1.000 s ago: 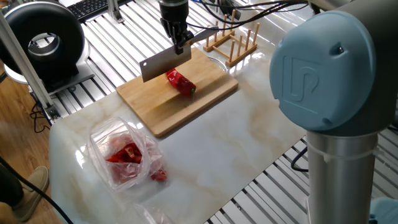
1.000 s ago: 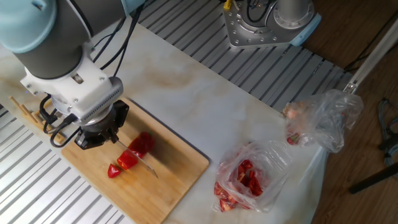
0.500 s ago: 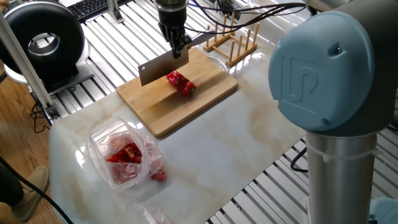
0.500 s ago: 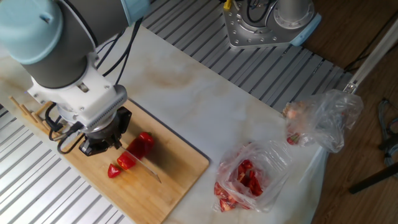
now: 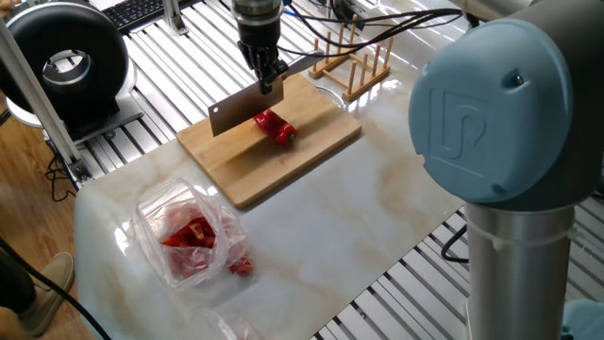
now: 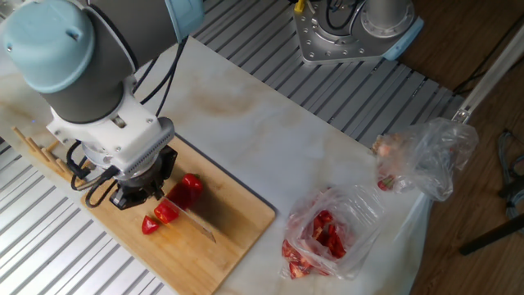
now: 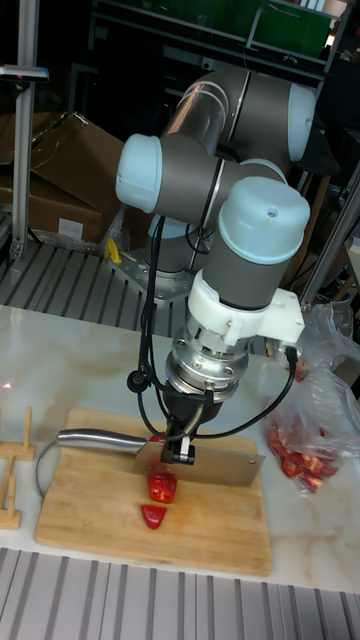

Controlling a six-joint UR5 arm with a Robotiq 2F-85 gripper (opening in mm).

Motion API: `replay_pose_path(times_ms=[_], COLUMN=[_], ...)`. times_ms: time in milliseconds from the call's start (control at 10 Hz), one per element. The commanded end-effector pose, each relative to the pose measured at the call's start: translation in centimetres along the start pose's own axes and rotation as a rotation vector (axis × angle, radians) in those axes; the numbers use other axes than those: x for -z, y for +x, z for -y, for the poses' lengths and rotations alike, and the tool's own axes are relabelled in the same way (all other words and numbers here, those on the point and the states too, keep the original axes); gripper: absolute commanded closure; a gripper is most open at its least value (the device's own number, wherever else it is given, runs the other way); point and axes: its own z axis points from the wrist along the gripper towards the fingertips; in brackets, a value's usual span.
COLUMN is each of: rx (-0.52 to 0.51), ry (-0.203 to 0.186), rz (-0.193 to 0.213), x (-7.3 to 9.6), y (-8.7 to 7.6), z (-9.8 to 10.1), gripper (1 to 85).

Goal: Chop the chili peppers

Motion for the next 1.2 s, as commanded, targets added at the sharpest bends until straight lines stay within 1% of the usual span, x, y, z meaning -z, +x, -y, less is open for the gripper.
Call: replay_pose_path(times_ms=[0, 300, 500, 700, 1100], rx=[0.017, 0.026, 0.020, 0.011, -0.020], ry=[0.002, -0.003, -0.009, -0.021, -0.037], rz=[0.003, -0.011, -0.011, -0.001, -0.012], x=[-0.7, -0.8, -0.8, -0.4, 0.2], y=[-0.1, 0.2, 0.2, -0.1, -0.3], z=[0.1, -0.1, -0.2, -0.3, -0.4], gripper=[84.3, 84.3, 84.3, 84.3, 84.3])
